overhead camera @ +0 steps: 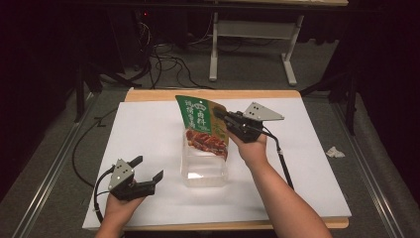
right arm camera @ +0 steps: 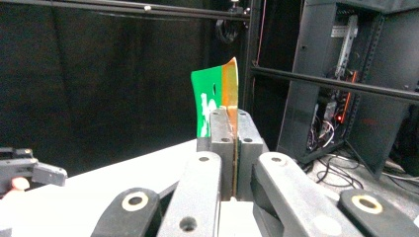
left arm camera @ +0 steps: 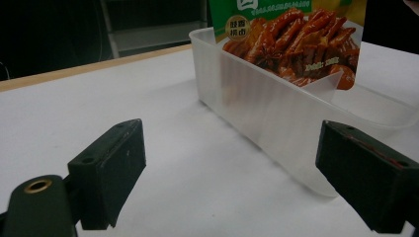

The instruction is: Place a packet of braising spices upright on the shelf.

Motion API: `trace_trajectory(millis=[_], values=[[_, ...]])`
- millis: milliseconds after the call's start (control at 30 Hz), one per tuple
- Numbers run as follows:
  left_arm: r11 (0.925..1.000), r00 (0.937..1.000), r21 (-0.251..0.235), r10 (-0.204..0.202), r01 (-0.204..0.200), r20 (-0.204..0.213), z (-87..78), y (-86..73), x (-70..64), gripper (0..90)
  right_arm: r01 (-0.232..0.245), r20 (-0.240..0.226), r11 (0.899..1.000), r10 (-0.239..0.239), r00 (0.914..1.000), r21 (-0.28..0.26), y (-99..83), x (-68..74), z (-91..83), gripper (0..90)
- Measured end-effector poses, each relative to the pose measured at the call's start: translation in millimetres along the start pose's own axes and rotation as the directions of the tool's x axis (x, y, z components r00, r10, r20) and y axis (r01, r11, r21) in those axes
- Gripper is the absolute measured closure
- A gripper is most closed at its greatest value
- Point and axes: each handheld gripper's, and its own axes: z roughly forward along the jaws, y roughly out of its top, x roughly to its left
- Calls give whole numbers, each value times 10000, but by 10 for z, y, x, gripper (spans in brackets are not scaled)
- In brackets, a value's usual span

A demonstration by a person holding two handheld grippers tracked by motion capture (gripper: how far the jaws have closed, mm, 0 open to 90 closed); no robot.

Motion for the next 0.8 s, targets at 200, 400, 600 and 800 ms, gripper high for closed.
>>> trace_trajectory(millis=[200,400,600,800], values=[[10000,10000,-27,-6,6,3,6,1,1,124,-174,188,9998,173,9997,86,-94,-18,-34,900],[10000,10000,38,51,-51,7,16,3,-18,125,-357,222,9994,357,9991,-3,-138,-16,-59,900],[9999,10000,80,60,-61,16,24,3,-26,126,-432,263,9990,434,9987,-82,-195,-21,-105,900],[9999,9999,115,111,-111,15,33,-1,-33,126,-362,299,9993,363,9989,-40,-210,9,-136,900]])
